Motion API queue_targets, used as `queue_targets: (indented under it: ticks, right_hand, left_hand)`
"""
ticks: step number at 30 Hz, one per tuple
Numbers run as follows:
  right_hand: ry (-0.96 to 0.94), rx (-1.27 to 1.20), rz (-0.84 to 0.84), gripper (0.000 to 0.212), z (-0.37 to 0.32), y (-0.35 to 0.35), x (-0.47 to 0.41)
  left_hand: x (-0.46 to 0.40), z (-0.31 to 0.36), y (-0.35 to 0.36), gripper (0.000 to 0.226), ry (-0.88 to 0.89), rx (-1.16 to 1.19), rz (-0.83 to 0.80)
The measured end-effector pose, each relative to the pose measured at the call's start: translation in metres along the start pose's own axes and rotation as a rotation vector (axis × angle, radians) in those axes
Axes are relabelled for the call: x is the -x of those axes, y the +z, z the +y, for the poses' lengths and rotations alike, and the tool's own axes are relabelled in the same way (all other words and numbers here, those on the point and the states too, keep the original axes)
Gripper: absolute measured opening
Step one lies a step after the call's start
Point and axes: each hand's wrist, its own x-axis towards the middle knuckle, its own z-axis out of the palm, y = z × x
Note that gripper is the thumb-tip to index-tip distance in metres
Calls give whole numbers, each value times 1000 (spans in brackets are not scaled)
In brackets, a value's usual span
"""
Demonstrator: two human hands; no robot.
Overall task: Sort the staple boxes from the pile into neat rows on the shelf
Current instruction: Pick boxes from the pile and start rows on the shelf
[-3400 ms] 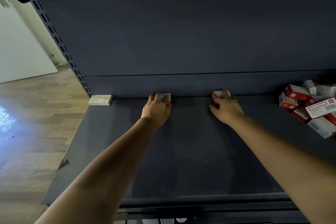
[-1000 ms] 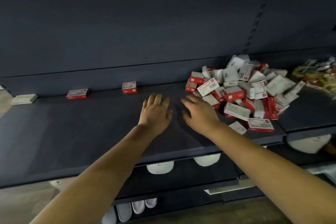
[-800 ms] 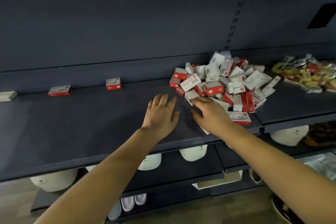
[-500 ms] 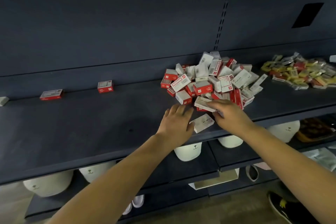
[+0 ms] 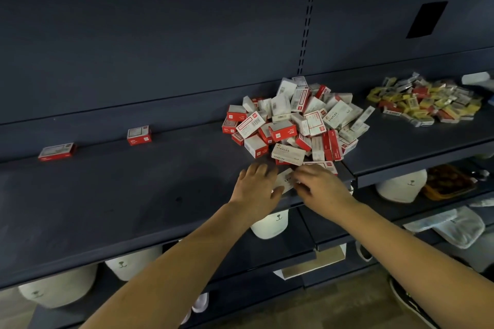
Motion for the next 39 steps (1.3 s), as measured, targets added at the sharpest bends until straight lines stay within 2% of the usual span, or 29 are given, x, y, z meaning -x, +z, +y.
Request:
queue_targets:
  ticks: [4, 6, 9, 12, 20, 25, 28, 33, 35, 39]
  right_hand:
    - [241, 52, -53, 31, -10, 9, 4]
    - [295, 108, -93, 41, -16, 12, 3]
    - [369, 75, -134, 41, -22, 15, -1]
    - [469, -201, -89, 38, -23, 17, -5]
    - [702, -1088, 304, 35, -42, 1, -12]
    - [757, -1413, 376, 44, -48, -11, -25]
    - [729, -1461, 357, 49, -51, -16, -33]
    - [662, -1494, 312, 44, -66, -11, -42]
    - [649, -1503, 297, 40, -73, -6, -45]
    - [677, -1583, 302, 25, -90, 3, -54]
  left_hand:
    - [1, -5, 5, 48, -38, -13, -20]
    - [1, -7, 6, 50, -50, -13, -27]
    - [2, -9, 7, 51, -50, 14, -40]
    - [2, -10, 8, 48, -47, 73, -36]
    - [5, -18, 6, 46, -64, 210, 51]
    - [17, -28, -12, 31, -143, 588, 48]
    - [26, -38, -26, 35, -260, 817, -3]
    - [37, -45, -41, 34, -384, 1225, 50]
    - [41, -48, -45, 36, -390, 1304, 38]
    - [51, -61, -48, 43, -407, 1302, 22]
